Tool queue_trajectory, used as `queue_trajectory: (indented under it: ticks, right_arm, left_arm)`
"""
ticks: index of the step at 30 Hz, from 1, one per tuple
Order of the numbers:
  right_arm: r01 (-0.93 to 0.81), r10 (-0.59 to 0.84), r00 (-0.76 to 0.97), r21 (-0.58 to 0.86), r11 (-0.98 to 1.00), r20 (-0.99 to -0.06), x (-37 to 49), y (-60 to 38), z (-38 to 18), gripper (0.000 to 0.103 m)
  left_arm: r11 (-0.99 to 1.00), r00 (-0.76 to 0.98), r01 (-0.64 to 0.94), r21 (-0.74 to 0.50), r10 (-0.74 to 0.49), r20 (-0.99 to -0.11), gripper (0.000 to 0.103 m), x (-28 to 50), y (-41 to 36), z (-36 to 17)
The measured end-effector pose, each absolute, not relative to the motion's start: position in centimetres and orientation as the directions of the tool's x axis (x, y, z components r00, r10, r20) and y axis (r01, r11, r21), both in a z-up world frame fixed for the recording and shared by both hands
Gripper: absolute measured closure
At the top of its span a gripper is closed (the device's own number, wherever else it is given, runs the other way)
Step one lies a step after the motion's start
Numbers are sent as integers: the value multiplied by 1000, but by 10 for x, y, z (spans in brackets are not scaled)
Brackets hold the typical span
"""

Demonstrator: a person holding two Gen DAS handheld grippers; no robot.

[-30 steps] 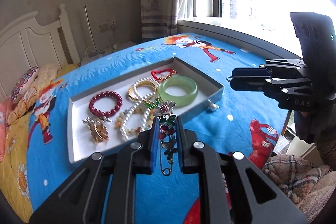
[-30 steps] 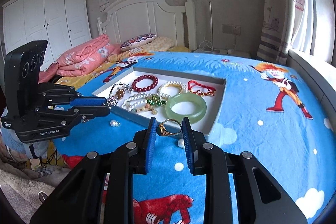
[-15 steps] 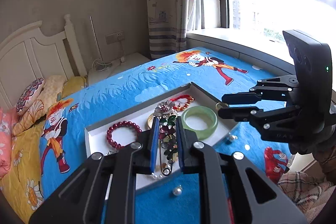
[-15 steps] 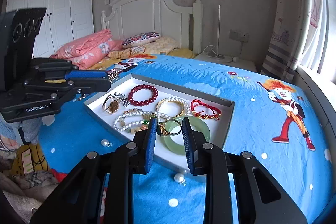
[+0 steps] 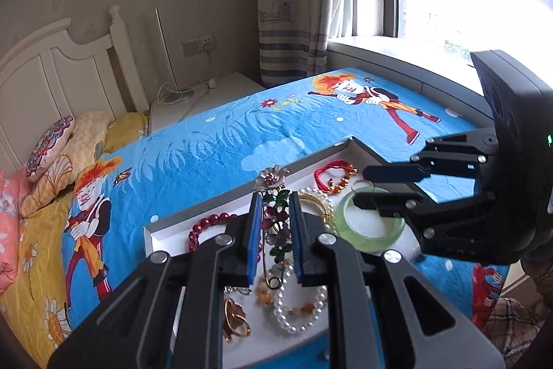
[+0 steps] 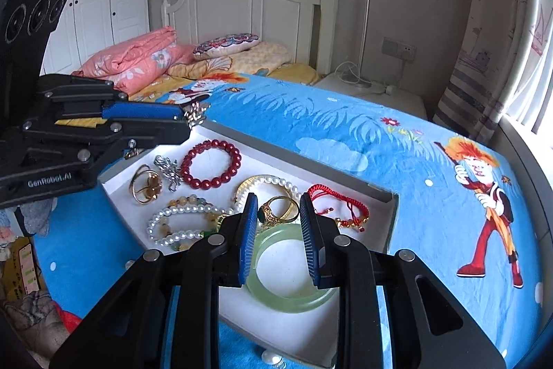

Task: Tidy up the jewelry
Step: 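Place the brooch in the tray with the left tool while the right tool drops the ring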

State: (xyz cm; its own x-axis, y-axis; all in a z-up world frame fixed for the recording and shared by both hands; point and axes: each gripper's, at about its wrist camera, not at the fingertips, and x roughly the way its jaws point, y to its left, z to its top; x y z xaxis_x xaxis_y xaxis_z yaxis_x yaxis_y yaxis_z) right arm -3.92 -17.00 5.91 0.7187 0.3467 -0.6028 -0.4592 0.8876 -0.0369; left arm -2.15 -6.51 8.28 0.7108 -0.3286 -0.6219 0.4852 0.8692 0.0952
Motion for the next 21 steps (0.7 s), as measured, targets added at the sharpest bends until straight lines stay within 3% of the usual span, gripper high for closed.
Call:
queue_trajectory:
  ticks: [21]
  right_arm:
    - [-420,278,651,-30,907,-706,-22,-179,24,77]
  left_arm:
    - [883,559,464,70,-231,-796,86,63,-82,23]
